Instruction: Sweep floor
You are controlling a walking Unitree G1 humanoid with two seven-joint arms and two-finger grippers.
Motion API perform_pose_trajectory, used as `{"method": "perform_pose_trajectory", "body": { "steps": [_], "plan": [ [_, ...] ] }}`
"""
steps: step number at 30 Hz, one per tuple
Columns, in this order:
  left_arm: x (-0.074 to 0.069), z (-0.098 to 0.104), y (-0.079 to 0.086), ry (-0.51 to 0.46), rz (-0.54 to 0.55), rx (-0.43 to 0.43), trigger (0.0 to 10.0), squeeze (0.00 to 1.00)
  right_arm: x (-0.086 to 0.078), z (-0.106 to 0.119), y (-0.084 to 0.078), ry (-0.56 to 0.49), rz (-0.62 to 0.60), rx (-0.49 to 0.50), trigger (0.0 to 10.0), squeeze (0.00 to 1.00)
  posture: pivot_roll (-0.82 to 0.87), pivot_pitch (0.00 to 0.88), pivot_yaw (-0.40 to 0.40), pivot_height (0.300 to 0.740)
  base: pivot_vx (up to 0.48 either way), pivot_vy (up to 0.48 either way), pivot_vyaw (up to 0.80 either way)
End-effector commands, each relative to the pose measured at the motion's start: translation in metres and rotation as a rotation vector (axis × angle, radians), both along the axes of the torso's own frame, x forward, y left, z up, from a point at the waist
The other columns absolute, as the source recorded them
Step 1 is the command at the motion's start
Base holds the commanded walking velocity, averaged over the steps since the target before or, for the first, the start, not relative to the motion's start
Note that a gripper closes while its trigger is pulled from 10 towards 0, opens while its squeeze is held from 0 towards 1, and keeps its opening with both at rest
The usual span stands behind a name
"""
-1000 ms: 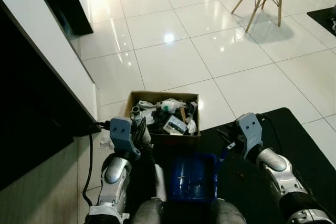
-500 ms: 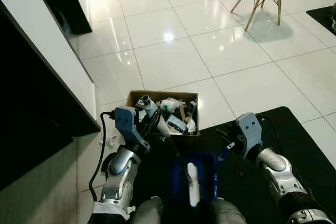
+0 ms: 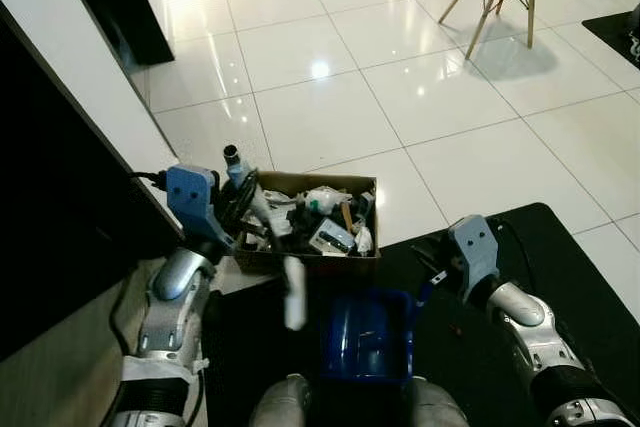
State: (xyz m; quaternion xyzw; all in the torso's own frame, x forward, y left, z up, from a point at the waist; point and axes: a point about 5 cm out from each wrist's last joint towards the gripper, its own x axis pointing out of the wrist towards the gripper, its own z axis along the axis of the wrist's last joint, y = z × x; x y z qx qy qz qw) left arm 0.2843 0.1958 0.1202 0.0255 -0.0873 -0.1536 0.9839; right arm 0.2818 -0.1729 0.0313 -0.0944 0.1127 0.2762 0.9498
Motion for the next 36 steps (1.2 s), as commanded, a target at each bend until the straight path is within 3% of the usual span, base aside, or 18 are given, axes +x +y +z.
{"method": "perform_pose_trajectory", "body": {
  "steps": [1, 3, 5, 9, 15, 18, 25, 36],
  "plan": [
    [-0.001, 0.002, 0.002, -0.015, 0.009, 0.022, 10.0, 0.0, -0.008, -0.011, 0.005, 0.056, 0.015, 0.013, 10.0, 0.0, 0.01, 0.098, 0.036, 0.74, 0.0, 0.0, 0.0],
    [0.001, -0.01, 0.011, 0.063, 0.107, 0.101, 10.0, 0.0, -0.008, -0.009, 0.006, 0.044, 0.01, 0.024, 10.0, 0.0, 0.02, 0.091, 0.037, 0.74, 0.0, 0.0, 0.0],
    [0.001, -0.016, 0.015, 0.097, 0.148, 0.112, 10.0, 0.0, -0.007, -0.007, 0.006, 0.032, 0.006, 0.034, 10.0, 0.0, 0.01, 0.088, 0.037, 0.74, 0.0, 0.0, 0.0],
    [0.0, -0.025, 0.02, 0.157, 0.223, 0.06, 10.0, 0.0, -0.002, 0.005, 0.006, -0.033, 0.013, 0.051, 10.0, 0.0, 0.01, 0.083, 0.039, 0.74, 0.0, 0.0, 0.0],
    [-0.001, -0.028, 0.023, 0.186, 0.257, 0.04, 10.0, 0.0, 0.0, 0.016, 0.008, -0.091, 0.032, 0.046, 10.0, 0.0, 0.01, 0.079, 0.038, 0.74, 0.0, 0.0, 0.0],
    [-0.004, -0.03, 0.028, 0.207, 0.286, 0.078, 10.0, 0.0, 0.003, 0.032, 0.012, -0.167, 0.054, 0.061, 10.0, 0.0, 0.01, 0.078, 0.04, 0.74, 0.0, 0.0, 0.0],
    [-0.004, -0.028, 0.031, 0.215, 0.312, 0.05, 10.0, 0.0, 0.011, 0.06, 0.019, -0.269, 0.075, 0.097, 10.0, 0.0, 0.01, 0.075, 0.039, 0.74, 0.0, 0.0, 0.0],
    [-0.002, -0.025, 0.031, 0.192, 0.334, 0.035, 10.0, 0.0, 0.011, 0.059, 0.02, -0.255, 0.079, 0.095, 10.0, 0.0, 0.01, 0.081, 0.034, 0.74, 0.0, 0.0, 0.0]
  ]
}}
